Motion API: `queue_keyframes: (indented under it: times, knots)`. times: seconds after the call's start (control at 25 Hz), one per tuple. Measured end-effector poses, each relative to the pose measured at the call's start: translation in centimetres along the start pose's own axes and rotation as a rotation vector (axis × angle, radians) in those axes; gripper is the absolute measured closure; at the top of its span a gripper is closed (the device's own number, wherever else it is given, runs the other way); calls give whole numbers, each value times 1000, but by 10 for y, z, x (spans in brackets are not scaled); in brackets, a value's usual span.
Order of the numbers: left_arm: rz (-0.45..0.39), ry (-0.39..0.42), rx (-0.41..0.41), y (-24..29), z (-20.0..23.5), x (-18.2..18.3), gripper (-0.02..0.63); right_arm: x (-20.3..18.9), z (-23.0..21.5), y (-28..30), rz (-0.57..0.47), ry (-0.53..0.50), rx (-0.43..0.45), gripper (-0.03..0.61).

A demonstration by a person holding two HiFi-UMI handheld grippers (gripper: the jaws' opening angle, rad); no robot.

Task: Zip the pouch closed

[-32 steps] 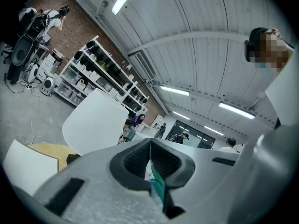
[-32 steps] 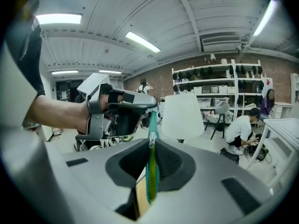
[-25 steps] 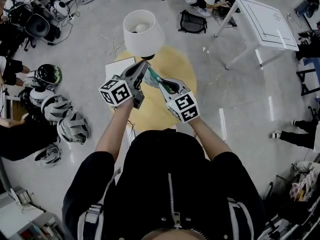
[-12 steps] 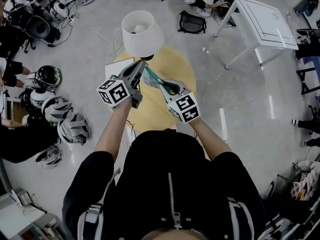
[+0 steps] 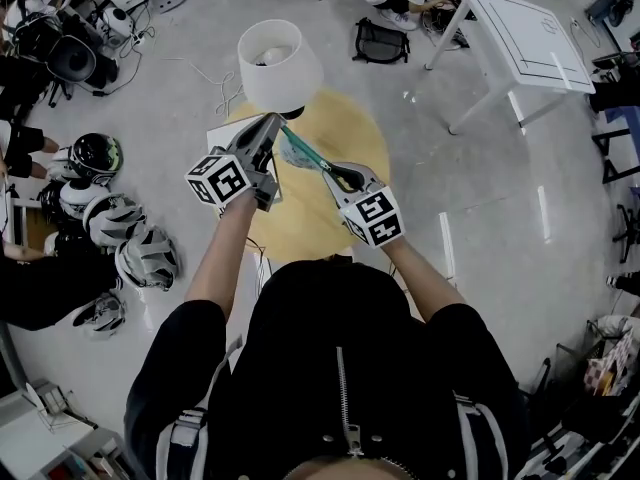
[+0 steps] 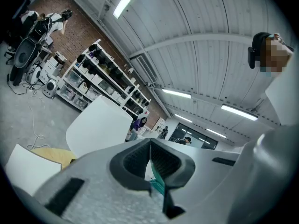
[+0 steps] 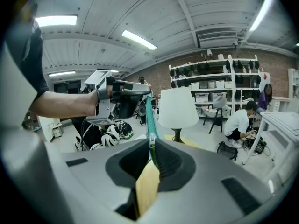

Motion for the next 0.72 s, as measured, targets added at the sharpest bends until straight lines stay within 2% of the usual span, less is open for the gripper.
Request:
queue_keyframes:
  times: [0.16,0.28,0.44,0.52,0.6,0.72]
  knots:
    - [-24,6,14,2,7,13,609,-11,-7,-10,24,9,-4,538]
    - [-9,27,9,4,8,13,609,-15,-10,-15,26,10,-5,538]
    - [-25,11,3,5,2,10,608,-18,-13,-16,17,29,-9,537]
    - [-41,5,-2,5,-1,8,607,-20,-17,-18,-2,60,13,535]
    - [-38,23,-5,4,-3,4,607,-22,-21,-19,-14,109,21,456]
    - [-16,57,-16,-1,-5,-2,607,-16,-32,-24,-63,162,-36,477]
Point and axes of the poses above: the fingertips, and each gripper's own axes: y forward along the fingers, z to its left, x out of its top, the point moved 10 cm from there along -y, backward along the fingers, and after that the axes turned 14 degrees about -z, right-handed, at the moved point
